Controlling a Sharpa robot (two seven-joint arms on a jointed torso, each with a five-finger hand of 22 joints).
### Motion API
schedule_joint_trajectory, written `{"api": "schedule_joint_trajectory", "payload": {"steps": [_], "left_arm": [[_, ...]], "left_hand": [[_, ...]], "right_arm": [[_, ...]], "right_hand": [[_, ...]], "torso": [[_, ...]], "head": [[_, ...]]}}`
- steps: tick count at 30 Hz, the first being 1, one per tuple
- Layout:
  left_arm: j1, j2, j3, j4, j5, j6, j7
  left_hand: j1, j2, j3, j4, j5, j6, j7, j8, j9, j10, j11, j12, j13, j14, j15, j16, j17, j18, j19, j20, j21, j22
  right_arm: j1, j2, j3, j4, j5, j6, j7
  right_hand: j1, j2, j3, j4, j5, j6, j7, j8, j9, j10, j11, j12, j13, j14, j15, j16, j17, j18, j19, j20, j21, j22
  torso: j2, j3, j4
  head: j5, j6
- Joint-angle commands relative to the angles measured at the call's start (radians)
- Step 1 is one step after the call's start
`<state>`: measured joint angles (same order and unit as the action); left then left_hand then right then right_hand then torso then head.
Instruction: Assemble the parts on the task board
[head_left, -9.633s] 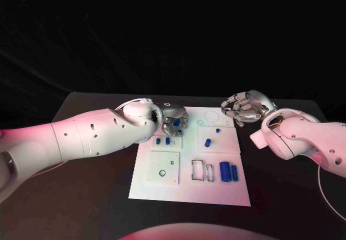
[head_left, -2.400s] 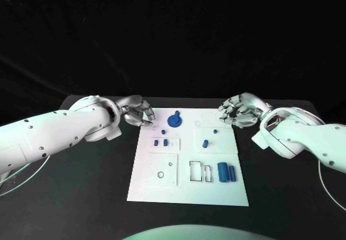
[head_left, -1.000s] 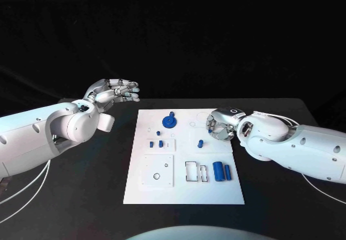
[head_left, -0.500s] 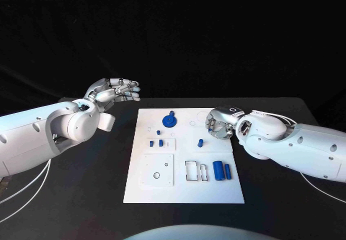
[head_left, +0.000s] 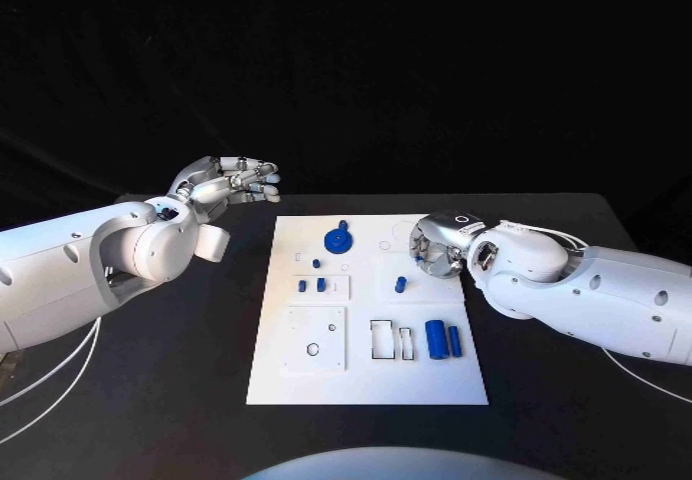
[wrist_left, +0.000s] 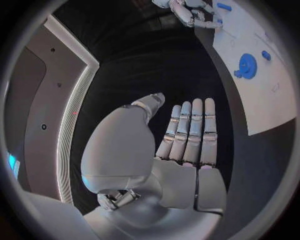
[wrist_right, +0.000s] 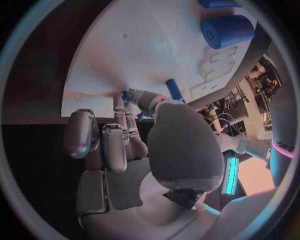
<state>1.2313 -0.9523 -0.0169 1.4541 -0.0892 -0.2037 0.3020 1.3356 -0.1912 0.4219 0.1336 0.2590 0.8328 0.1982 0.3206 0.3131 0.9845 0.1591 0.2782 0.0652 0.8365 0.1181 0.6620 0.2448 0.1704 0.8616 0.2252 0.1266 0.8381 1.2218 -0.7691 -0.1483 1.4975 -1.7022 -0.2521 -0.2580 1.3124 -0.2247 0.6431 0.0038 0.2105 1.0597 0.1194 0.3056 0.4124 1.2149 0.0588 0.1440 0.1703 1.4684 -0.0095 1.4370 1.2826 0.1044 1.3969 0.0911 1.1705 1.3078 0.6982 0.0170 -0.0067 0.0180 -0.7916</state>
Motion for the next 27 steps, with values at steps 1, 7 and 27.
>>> {"api": "schedule_joint_trajectory", "payload": {"steps": [1,7,27], "left_arm": [[0.001,0.001,0.001,0.004,0.001,0.011,-0.006],[0.001,0.001,0.001,0.005,-0.004,0.011,-0.01],[0.001,0.0,0.001,0.009,-0.014,0.017,-0.021]], "left_hand": [[0.011,0.002,-0.006,0.001,0.004,-0.007,0.0,-0.004,-0.001,-0.006,0.002,-0.004,0.001,0.005,0.002,-0.005,-0.001,0.007,0.009,-0.001,-0.007,-0.002],[0.014,0.002,-0.008,-0.002,0.008,-0.011,0.002,-0.006,-0.002,-0.009,0.003,-0.006,0.002,0.005,0.002,-0.007,-0.001,0.007,0.009,-0.001,-0.009,-0.004],[0.014,0.002,-0.01,-0.002,0.01,-0.016,0.004,-0.007,-0.002,-0.014,0.005,-0.009,0.001,0.006,0.003,-0.009,-0.001,0.006,0.01,0.0,-0.011,-0.007]], "right_arm": [[-0.014,0.004,-0.009,0.015,-0.081,0.062,-0.037],[-0.018,0.007,-0.011,0.033,-0.133,0.067,-0.065],[-0.023,0.003,-0.012,0.05,-0.179,-0.04,-0.116]], "right_hand": [[0.003,-0.004,-0.001,-0.007,0.0,0.008,0.0,0.002,0.001,0.008,0.0,0.004,0.002,0.046,-0.007,0.004,0.0,-0.014,0.004,-0.003,0.002,0.039],[-0.014,-0.019,-0.003,-0.006,0.005,-0.001,0.001,-0.006,0.002,0.007,0.003,-0.011,0.0,0.046,-0.005,0.004,0.0,-0.015,0.003,-0.003,0.001,0.041],[0.002,0.027,0.061,-0.022,-0.035,0.032,-0.01,0.015,0.039,0.072,-0.015,-0.025,0.018,0.05,-0.021,0.016,0.015,-0.021,0.018,-0.015,0.032,0.066]], "torso": [[0.0,-0.0003,-0.0006],[0.0,-0.0004,0.0001],[0.0,0.0001,0.0006]], "head": [[-0.001,-0.002],[-0.002,-0.003],[-0.006,-0.002]]}}
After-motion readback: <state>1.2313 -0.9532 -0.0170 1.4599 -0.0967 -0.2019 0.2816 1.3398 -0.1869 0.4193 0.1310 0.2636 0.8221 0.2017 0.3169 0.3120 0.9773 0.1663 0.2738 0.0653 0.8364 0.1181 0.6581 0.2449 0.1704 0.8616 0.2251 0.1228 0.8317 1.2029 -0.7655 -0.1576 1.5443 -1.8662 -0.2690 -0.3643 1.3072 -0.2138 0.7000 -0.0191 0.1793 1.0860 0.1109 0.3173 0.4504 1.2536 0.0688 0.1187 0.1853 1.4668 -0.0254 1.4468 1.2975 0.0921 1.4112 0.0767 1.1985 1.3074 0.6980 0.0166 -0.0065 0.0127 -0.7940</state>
